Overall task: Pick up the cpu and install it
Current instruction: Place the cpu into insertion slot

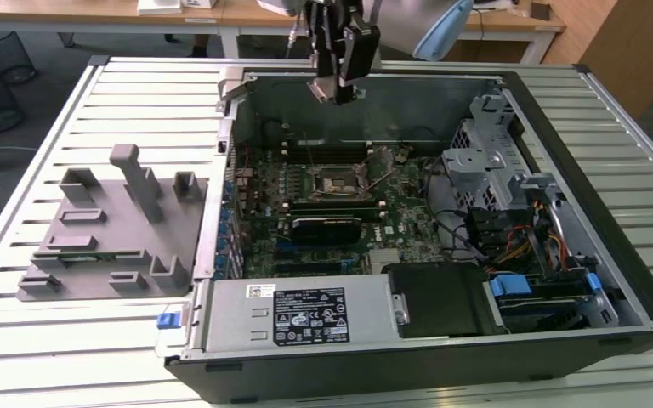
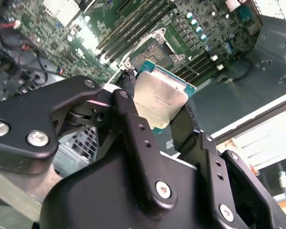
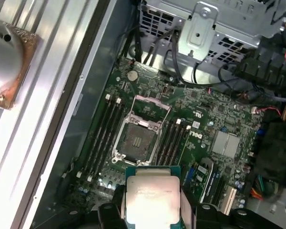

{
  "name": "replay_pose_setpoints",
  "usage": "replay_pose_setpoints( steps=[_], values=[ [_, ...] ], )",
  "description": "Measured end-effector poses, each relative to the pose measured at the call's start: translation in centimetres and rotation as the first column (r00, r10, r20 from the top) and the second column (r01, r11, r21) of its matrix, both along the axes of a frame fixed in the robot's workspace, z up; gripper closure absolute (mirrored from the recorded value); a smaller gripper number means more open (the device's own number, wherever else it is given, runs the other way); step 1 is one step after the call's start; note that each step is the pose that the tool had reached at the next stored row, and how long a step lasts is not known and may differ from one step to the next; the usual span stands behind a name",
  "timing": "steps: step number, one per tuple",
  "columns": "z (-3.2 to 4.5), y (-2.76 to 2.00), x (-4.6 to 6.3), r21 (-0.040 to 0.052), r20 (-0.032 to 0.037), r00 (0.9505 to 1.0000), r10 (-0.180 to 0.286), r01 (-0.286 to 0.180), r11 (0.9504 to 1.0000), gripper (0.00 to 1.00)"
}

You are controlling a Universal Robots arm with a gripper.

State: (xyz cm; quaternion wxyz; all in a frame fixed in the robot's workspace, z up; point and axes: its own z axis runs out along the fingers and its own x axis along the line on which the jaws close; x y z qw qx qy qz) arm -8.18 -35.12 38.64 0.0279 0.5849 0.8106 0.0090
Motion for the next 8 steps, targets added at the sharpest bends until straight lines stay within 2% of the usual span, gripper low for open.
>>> replay_pose_setpoints(
  steps=[4,8],
  values=[
    [-0.09,0.0,0.0,0.0001,0.0,0.9976,-0.07,0.07,0.9976,0.46],
    [-0.2,0.0,0.0,0.0,0.0,0.9903,-0.139,0.139,0.9903,0.46]
  ],
)
